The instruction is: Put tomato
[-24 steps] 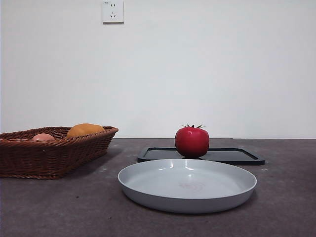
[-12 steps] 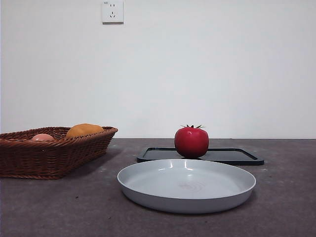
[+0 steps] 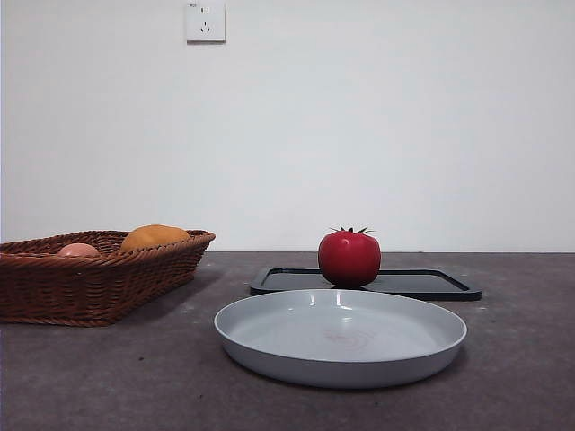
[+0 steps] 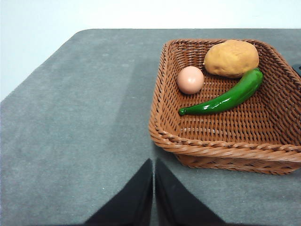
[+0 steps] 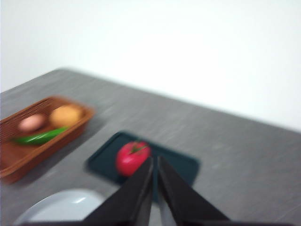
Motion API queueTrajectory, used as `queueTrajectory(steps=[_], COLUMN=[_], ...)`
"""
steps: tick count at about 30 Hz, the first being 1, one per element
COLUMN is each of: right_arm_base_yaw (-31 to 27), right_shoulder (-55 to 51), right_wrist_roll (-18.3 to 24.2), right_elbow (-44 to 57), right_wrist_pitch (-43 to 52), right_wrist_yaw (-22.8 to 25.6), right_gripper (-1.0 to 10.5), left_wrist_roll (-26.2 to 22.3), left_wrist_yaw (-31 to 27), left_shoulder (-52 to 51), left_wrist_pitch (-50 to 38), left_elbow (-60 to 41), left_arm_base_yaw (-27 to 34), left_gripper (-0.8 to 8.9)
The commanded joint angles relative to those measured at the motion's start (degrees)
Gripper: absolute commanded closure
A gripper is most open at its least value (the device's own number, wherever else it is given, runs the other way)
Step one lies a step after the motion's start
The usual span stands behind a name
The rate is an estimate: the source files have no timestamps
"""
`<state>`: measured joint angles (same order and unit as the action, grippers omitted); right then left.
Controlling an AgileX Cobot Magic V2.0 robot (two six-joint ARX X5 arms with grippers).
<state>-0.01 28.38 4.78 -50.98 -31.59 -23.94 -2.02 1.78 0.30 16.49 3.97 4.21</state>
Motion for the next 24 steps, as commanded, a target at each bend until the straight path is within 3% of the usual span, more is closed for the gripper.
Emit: queueTrajectory(steps=[1, 4, 8, 13, 18, 24], right_arm_base_yaw=[-1.9, -2.9, -2.6, -1.8, -1.1, -1.1], right_shoulder=[-4.5, -9.9, -15.9, -22.2, -26.4, -28.2], right_wrist_roll=[0.8, 0.8, -1.4, -3.5, -5.0, -6.3], right_elbow=[8.9, 18.4, 28.6, 37.7, 43.8, 48.9], right_wrist_pitch=[8.9, 17.0, 25.3, 28.5, 28.6, 28.9], right_wrist_yaw=[0.0, 1.6, 9.0, 15.6, 18.5, 18.5], right_gripper=[9.4, 9.4, 9.4, 9.4, 9.4, 9.4], left_wrist_roll=[0.0, 0.0, 0.0, 0.0, 0.0, 0.0], left_wrist_yaw=[0.1, 0.1, 0.1, 0.1, 0.1, 0.1], left_shoulder=[-0.1, -0.1, -0.1, -0.1, -0.1, -0.1], left_wrist_pitch=[0.6, 0.6, 0.6, 0.6, 0.6, 0.6], left_elbow=[-1.1, -1.1, -1.1, -1.1, -1.1, -1.1], left_arm_base_yaw=[-0.1, -0.1, -0.1, -0.1, -0.1, -0.1], left_gripper=[8.06, 8.06, 8.06, 8.06, 8.06, 8.06])
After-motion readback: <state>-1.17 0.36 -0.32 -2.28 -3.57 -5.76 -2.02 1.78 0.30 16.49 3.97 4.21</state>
